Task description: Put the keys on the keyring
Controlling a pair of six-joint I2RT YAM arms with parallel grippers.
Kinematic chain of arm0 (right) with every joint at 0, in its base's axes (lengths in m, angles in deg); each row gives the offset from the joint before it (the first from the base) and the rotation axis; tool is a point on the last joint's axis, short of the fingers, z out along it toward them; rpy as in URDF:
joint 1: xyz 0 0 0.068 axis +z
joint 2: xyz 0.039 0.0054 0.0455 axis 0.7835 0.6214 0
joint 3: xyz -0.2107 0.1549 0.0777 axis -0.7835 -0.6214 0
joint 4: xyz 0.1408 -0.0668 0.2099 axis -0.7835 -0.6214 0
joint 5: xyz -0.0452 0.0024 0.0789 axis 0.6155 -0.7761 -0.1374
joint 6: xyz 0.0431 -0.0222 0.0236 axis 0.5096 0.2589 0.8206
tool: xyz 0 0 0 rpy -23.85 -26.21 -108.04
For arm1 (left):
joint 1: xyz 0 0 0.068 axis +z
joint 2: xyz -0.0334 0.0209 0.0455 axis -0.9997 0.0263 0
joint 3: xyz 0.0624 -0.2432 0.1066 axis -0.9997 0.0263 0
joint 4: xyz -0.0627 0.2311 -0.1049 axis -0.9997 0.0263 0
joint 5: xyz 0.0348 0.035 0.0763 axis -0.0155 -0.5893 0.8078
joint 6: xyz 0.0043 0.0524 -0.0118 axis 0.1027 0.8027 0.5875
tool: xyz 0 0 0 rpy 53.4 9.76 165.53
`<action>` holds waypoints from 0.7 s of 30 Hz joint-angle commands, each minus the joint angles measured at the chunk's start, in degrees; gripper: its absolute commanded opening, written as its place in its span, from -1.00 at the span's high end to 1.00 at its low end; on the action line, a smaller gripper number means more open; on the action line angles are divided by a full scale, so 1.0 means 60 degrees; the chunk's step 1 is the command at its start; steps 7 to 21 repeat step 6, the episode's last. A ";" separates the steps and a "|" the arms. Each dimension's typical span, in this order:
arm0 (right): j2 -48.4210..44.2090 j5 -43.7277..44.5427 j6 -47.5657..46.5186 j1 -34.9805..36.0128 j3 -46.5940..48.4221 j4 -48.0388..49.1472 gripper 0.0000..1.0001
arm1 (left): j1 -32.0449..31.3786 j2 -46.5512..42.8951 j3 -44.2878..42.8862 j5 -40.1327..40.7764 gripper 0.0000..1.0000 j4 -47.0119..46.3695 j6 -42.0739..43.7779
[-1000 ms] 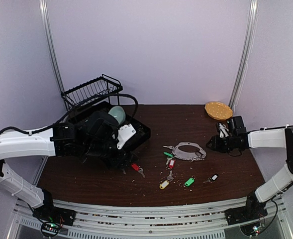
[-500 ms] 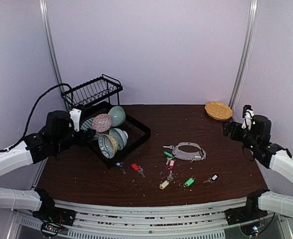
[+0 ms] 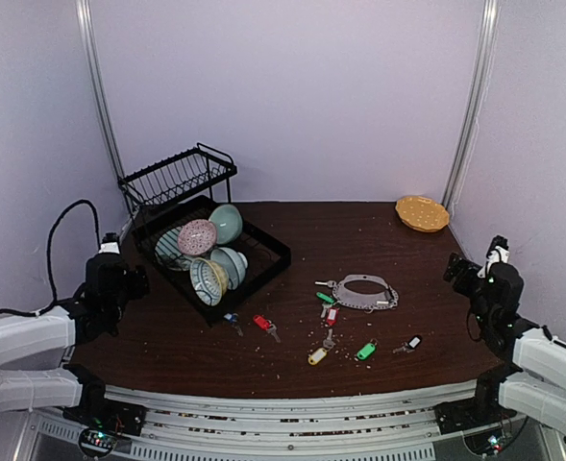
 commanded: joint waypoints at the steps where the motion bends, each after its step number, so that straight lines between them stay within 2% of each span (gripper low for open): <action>1: -0.0294 0.0538 0.0365 -0.0052 -0.0285 0.0862 -1.00 | 0.0044 -0.0001 0.0119 0.0629 -0.69 -0.1696 0.0092; 21: -0.0265 0.0741 0.0377 -0.0052 -0.0195 0.0585 -1.00 | 0.0044 -0.0023 0.0178 0.0803 -0.70 -0.1801 0.0343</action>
